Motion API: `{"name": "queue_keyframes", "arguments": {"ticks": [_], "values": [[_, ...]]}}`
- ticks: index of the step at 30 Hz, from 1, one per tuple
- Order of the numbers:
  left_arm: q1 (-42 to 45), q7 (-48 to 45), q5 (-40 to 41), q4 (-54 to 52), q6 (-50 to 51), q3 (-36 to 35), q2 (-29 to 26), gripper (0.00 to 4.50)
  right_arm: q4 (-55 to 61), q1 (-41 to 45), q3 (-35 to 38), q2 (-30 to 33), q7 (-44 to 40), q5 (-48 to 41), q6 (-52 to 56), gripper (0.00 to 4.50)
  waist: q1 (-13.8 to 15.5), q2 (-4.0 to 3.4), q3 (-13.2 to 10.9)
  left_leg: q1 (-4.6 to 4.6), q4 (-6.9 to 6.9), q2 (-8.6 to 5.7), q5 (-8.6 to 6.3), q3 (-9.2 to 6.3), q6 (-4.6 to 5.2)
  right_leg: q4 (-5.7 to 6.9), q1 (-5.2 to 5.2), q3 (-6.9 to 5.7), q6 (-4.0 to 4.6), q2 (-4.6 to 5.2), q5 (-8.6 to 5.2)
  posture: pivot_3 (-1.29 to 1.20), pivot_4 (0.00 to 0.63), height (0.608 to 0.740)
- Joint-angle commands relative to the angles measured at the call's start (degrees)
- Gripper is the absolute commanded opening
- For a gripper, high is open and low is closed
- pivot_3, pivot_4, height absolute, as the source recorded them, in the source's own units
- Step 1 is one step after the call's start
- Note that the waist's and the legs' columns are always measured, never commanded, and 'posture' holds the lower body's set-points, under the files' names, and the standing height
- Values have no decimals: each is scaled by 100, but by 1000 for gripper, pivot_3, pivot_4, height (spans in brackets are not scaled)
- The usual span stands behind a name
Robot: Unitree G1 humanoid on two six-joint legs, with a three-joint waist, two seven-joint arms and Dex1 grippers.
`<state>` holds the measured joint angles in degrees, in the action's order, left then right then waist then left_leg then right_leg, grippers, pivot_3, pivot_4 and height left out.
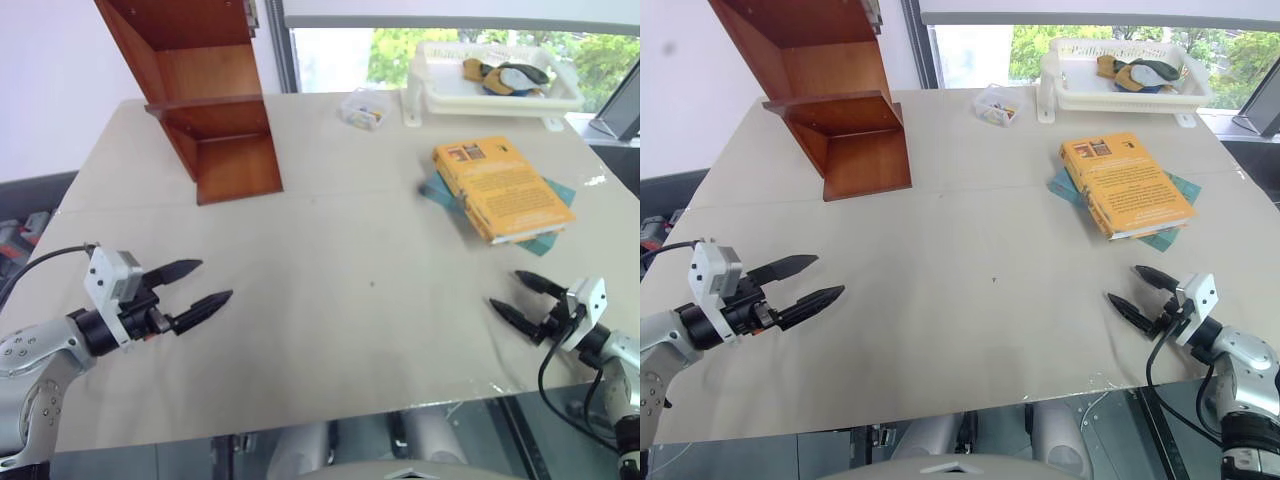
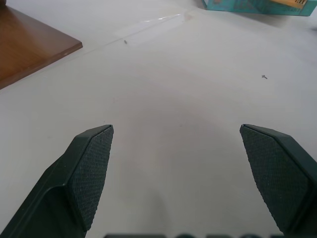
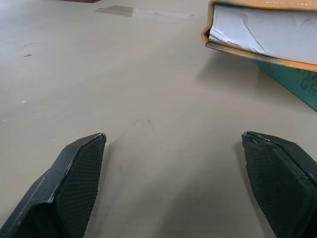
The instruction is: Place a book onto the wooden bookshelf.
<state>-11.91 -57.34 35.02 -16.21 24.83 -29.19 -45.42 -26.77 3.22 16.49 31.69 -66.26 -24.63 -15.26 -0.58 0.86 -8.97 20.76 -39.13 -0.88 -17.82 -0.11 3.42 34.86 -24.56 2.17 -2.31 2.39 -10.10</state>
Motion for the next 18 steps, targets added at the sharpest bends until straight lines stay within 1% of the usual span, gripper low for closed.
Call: {"name": "queue_keyframes", "arguments": {"ticks": [1, 6, 13, 18], "values": [[66, -41, 5, 8, -104, -86, -77, 4417, -30, -110, 145, 2, 314, -8, 128, 4500, 1, 0, 0, 1, 1, 0, -1, 0, -1, -1, 0, 0, 0, 1, 0, 0, 150, 740], [163, -82, 13, 60, -107, -54, -111, 4417, -128, -59, 307, -41, 874, -37, 243, 4500, -2, 0, 0, 1, 1, -3, -8, -1, -14, 0, 0, 0, 0, 6, 0, 0, 150, 740], [472, -258, 115, 84, -77, -2, -223, 4417, -458, -64, 613, -18, 1323, -125, 262, 4500, 3, 0, 1, 3, 1, -5, -6, -2, -11, -2, 0, -3, 0, 7, 0, 0, 150, 740], [810, -523, 365, 16, 72, 41, -389, 4417, -653, 176, 629, -48, 1583, -79, 374, 4500, -14, 4, 3, 3, 1, -6, -6, -2, -11, -2, 0, -4, 0, 7, 0, 0, 150, 740]]}}
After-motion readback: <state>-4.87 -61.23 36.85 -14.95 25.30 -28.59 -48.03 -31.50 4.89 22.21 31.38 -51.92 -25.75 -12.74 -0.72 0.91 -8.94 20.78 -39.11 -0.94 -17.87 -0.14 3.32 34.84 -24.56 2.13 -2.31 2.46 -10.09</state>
